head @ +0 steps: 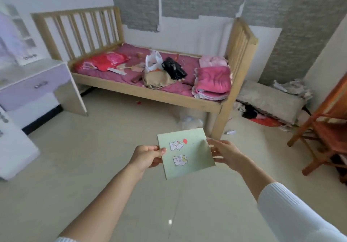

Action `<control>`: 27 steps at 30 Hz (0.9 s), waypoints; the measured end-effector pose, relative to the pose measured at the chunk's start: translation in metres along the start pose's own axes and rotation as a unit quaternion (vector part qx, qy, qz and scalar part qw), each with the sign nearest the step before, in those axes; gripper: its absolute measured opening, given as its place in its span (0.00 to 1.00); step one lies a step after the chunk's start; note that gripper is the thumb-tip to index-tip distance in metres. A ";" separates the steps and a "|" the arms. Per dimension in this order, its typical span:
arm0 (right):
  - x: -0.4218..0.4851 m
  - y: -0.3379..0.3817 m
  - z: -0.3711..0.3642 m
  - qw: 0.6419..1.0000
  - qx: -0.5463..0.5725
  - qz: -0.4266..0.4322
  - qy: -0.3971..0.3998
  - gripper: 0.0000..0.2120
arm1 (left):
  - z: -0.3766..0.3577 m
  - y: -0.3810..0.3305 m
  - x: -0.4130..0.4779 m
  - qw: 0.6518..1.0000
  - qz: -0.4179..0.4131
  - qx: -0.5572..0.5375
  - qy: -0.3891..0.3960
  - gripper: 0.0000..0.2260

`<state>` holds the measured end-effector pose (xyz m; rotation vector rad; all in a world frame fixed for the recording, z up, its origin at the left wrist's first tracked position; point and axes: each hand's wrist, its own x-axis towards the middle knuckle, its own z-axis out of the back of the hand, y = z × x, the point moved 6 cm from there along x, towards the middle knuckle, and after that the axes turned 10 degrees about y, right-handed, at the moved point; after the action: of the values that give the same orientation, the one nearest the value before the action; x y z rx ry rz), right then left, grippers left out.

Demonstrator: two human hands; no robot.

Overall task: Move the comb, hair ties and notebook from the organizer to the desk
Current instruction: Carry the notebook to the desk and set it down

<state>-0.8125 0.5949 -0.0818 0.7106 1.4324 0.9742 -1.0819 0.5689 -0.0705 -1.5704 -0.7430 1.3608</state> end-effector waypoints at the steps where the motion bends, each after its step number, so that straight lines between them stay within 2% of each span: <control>1: 0.021 0.015 -0.023 1.000 -0.008 0.001 0.017 0.07 | 0.028 -0.003 0.003 1.000 -0.003 -0.018 -0.025 0.10; 9: 0.180 0.110 -0.187 0.992 0.001 0.008 0.122 0.04 | 0.219 -0.020 0.051 0.968 -0.027 -0.169 -0.183 0.03; 14: 0.295 0.171 -0.296 0.980 0.138 0.004 0.143 0.04 | 0.337 -0.042 0.112 0.927 -0.031 -0.267 -0.260 0.05; 16: 0.329 0.191 -0.348 0.970 0.166 -0.011 0.175 0.03 | 0.379 -0.053 0.130 0.907 -0.044 -0.301 -0.290 0.05; 21: 0.389 0.242 -0.476 0.953 0.124 -0.019 0.275 0.06 | 0.477 -0.070 0.160 0.869 -0.061 -0.359 -0.336 0.02; 24: 0.431 0.268 -0.535 0.952 0.092 -0.010 0.293 0.13 | 0.536 -0.068 0.176 0.857 -0.043 -0.377 -0.349 0.05; 27: 0.480 0.288 -0.588 0.952 0.054 -0.016 0.302 0.15 | 0.604 -0.060 0.195 0.836 -0.034 -0.401 -0.373 0.09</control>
<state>-1.4805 1.0564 -0.0881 0.4799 2.0354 1.1516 -1.6192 0.9110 -0.0921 -1.5310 -2.0411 1.7320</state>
